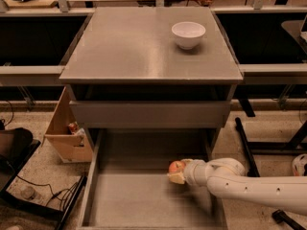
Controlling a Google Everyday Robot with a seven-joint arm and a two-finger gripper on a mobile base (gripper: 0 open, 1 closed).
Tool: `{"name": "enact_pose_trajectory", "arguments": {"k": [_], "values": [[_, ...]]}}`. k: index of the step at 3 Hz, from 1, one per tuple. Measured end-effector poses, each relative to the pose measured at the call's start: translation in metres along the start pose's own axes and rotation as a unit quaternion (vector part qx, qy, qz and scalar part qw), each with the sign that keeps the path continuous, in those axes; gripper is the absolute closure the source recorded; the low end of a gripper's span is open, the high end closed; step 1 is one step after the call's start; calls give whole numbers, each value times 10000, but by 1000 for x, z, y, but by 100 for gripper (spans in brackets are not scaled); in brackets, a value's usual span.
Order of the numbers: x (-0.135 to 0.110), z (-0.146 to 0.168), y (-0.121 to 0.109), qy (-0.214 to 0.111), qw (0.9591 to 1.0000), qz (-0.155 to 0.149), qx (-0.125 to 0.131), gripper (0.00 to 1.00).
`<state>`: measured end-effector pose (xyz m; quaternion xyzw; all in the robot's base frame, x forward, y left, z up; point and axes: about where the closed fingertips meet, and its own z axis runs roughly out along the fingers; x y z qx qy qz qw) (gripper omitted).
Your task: Place apple into middle drawer
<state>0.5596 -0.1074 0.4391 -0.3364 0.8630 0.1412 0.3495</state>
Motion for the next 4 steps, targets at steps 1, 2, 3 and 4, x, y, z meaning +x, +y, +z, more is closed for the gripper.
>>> {"name": "enact_pose_trajectory", "arguments": {"k": [1, 2, 3, 4], "values": [[15, 18, -5, 43, 10000, -22, -25, 100], [17, 20, -5, 47, 10000, -23, -36, 82], [17, 20, -5, 47, 10000, -23, -37, 51], [17, 20, -5, 47, 10000, -23, -37, 28]]}}
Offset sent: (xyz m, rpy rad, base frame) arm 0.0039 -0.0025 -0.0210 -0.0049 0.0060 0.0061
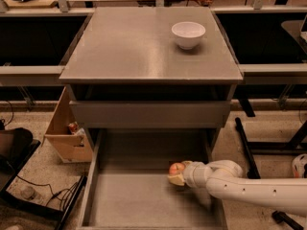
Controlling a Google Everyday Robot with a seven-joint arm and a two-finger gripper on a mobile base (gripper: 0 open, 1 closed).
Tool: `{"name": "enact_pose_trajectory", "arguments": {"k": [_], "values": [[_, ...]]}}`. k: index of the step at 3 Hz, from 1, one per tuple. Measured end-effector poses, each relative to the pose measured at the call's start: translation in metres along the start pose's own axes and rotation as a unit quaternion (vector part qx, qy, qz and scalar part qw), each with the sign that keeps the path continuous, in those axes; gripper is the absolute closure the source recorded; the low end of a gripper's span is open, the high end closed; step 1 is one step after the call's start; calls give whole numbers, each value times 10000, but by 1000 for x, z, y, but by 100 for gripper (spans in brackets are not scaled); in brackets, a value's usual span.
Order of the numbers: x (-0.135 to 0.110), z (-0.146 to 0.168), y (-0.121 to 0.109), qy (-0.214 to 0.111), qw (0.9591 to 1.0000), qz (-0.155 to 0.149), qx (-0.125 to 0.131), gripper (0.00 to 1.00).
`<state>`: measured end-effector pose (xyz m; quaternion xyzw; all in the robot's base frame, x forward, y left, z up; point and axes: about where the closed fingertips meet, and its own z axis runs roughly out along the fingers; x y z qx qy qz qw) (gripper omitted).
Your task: Place apple into middle drawer
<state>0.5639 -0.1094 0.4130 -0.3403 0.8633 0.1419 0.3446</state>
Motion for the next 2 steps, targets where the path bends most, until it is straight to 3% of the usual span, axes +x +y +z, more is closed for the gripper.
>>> {"name": "enact_pose_trajectory", "arguments": {"k": [1, 2], "values": [[0, 0, 0, 0, 10000, 0, 0, 5], [0, 0, 0, 0, 10000, -1, -2, 0]]}}
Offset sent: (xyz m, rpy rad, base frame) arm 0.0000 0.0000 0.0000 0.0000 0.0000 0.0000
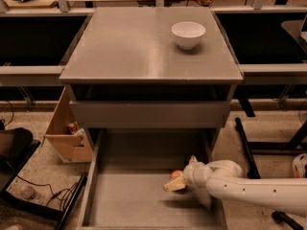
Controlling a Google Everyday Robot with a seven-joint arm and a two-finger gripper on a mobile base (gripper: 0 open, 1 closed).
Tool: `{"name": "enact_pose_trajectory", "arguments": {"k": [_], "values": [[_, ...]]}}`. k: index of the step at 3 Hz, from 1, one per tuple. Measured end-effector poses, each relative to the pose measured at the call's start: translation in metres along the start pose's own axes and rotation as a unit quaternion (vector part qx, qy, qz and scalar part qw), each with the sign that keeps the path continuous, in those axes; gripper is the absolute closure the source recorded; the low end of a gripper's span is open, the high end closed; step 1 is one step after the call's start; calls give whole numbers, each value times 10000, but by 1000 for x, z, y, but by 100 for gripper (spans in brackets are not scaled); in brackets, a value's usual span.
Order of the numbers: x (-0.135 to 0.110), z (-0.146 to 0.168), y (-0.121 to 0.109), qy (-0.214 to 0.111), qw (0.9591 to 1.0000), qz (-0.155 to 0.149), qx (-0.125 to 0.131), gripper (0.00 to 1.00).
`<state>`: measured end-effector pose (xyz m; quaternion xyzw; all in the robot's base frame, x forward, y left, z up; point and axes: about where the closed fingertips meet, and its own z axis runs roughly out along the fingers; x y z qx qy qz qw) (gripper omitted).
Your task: Place apple into middle drawer
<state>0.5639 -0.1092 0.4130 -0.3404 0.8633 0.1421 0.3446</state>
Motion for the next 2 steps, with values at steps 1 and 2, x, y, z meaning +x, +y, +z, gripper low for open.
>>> {"name": "enact_pose_trajectory", "arguments": {"k": [1, 2], "values": [[0, 1, 2, -5, 10000, -12, -19, 0], [-10, -26, 14, 164, 9996, -215, 8, 0]]}}
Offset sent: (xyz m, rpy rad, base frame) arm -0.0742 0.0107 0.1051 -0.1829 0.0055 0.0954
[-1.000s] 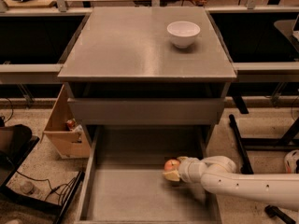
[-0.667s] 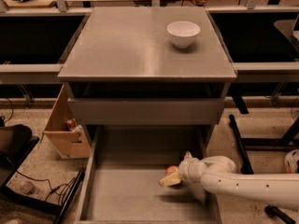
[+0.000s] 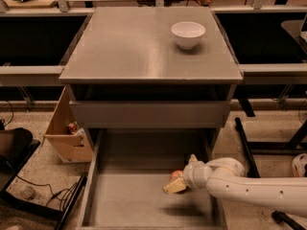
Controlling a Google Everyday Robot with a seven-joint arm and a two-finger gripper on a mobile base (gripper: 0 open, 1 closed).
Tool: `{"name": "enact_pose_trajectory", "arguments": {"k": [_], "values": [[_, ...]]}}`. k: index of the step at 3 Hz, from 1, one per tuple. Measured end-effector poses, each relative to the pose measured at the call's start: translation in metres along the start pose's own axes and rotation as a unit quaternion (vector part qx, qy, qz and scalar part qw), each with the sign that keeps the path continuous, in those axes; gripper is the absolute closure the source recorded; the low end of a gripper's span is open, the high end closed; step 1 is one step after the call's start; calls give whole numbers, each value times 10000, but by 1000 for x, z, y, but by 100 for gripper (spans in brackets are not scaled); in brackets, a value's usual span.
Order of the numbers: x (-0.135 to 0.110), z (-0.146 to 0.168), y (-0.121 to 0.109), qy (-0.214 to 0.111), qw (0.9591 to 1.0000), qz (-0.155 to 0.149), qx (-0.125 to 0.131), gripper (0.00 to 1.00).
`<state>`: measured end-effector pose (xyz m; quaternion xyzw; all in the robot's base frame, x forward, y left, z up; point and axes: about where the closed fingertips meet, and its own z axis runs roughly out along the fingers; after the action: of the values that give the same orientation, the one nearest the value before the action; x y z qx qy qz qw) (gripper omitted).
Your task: Place apple into middle drawer
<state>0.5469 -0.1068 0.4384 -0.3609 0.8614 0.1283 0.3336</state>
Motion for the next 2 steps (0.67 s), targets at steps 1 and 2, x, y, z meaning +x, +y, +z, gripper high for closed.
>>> {"name": "enact_pose_trajectory", "arguments": {"k": [1, 2], "values": [[-3, -65, 22, 449, 9983, -291, 234, 0], [-8, -147, 28, 753, 9904, -563, 1009, 0]]}}
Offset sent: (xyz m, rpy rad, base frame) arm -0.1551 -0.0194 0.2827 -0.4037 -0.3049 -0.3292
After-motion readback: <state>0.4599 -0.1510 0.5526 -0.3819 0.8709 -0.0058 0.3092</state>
